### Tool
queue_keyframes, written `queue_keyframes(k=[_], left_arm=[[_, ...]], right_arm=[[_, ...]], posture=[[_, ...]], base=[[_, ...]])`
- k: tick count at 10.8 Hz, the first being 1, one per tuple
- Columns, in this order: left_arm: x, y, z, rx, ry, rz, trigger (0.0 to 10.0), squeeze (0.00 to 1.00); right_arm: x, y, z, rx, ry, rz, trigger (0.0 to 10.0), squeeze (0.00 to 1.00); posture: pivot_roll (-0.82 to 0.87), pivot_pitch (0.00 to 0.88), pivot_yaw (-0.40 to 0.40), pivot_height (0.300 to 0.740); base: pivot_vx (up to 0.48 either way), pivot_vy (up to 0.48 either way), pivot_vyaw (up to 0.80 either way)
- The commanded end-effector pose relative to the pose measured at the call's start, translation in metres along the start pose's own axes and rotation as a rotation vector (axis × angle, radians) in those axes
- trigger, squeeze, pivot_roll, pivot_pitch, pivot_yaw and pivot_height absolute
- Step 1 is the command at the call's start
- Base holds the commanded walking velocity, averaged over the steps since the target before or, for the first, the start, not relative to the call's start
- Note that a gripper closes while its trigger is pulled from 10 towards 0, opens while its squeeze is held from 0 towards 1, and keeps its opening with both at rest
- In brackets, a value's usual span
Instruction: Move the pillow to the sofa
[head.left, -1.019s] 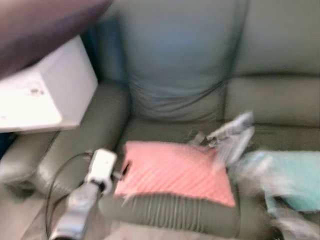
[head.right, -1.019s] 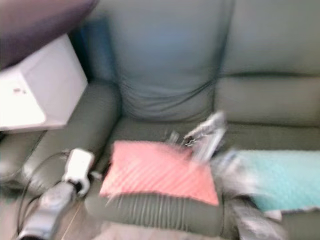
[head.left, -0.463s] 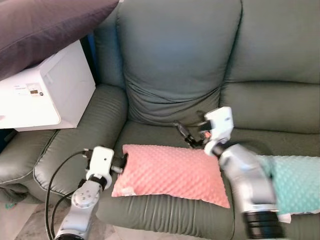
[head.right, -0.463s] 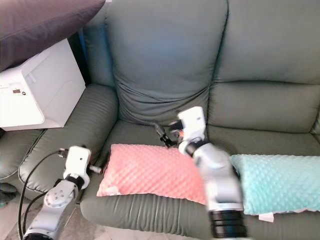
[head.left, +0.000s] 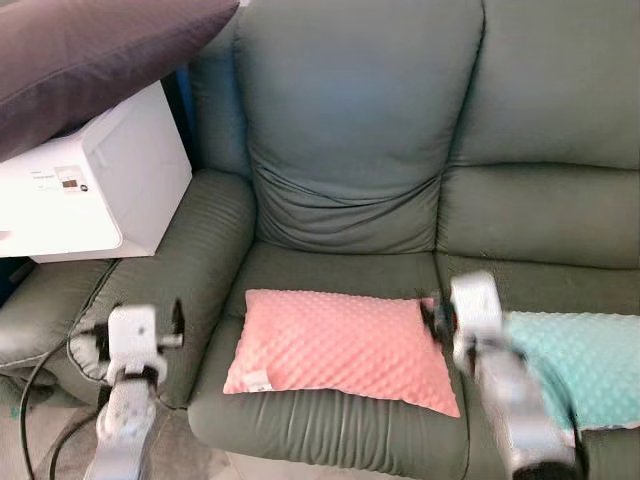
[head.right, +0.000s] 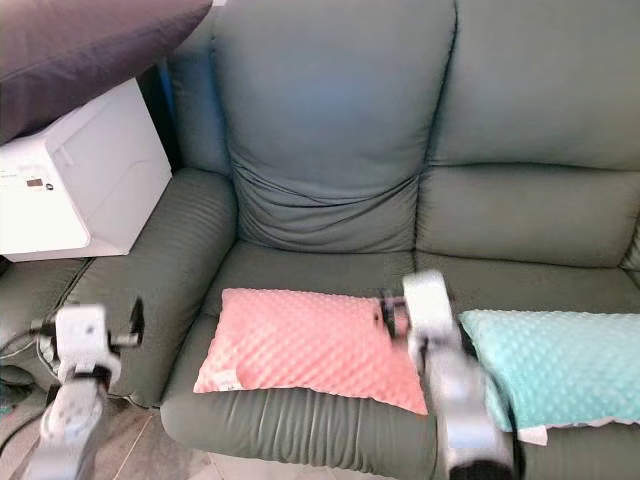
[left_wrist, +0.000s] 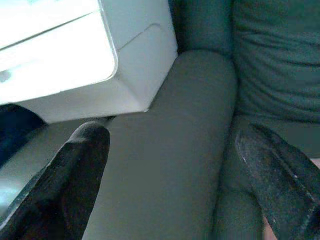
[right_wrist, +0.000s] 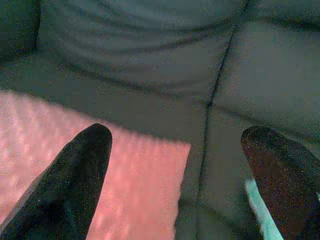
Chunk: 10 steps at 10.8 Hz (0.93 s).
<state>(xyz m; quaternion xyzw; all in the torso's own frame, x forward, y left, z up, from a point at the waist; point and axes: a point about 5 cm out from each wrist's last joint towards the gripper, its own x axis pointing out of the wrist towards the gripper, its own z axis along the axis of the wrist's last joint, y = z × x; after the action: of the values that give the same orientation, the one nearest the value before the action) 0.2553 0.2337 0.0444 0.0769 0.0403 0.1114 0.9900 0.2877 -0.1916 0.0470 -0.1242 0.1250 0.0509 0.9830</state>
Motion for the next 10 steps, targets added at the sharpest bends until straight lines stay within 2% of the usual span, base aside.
queue_keyframes(k=[1, 3, 4, 5, 7, 8, 9, 10], left_arm=[[-0.011, 0.001, -0.008, -0.024, 0.006, -0.021, 10.0, 0.0], [-0.025, 0.004, -0.023, -0.038, 0.068, 0.002, 10.0, 0.0], [-0.03, 0.003, -0.023, -0.033, 0.062, -0.019, 10.0, 0.0], [-0.027, 0.002, -0.019, -0.048, 0.053, -0.024, 10.0, 0.0], [-0.026, 0.005, -0.011, -0.071, 0.06, 0.034, 10.0, 0.0], [-0.032, -0.001, -0.01, -0.041, 0.081, -0.011, 10.0, 0.0], [-0.036, -0.006, -0.01, 0.037, 0.07, 0.006, 10.0, 0.0], [-0.033, -0.006, -0.008, -0.003, 0.07, 0.008, 10.0, 0.0]], right_arm=[[-0.003, 0.003, -0.008, 0.004, 0.012, -0.017, 10.0, 0.0], [-0.008, 0.004, -0.017, 0.005, 0.021, -0.029, 10.0, 0.0], [-0.008, 0.006, -0.018, 0.008, 0.003, -0.022, 10.0, 0.0], [-0.006, 0.007, -0.014, 0.03, -0.016, -0.018, 10.0, 0.0], [-0.002, 0.013, 0.0, 0.044, -0.078, 0.012, 10.0, 0.0], [0.003, 0.018, 0.01, 0.042, -0.112, 0.04, 10.0, 0.0], [0.015, 0.023, 0.023, 0.051, -0.142, 0.047, 10.0, 0.0], [0.021, 0.019, 0.033, 0.065, -0.155, 0.032, 10.0, 0.0]], posture=[[-0.25, 0.053, 0.072, 0.74], [-0.24, 0.054, 0.076, 0.74], [-0.23, 0.054, 0.076, 0.74], [-0.23, 0.056, 0.076, 0.74], [-0.21, 0.057, 0.072, 0.74], [-0.21, 0.061, 0.07, 0.74], [-0.21, 0.061, 0.069, 0.74], [-0.2, 0.061, 0.061, 0.74]], base=[[0.0, 0.0, 0.0], [0.0, 0.0, 0.0], [0.0, 0.0, 0.0], [0.0, 0.0, 0.0], [0.0, 0.0, 0.0], [0.0, 0.0, 0.0], [0.0, 0.0, 0.0], [0.0, 0.0, 0.0]])
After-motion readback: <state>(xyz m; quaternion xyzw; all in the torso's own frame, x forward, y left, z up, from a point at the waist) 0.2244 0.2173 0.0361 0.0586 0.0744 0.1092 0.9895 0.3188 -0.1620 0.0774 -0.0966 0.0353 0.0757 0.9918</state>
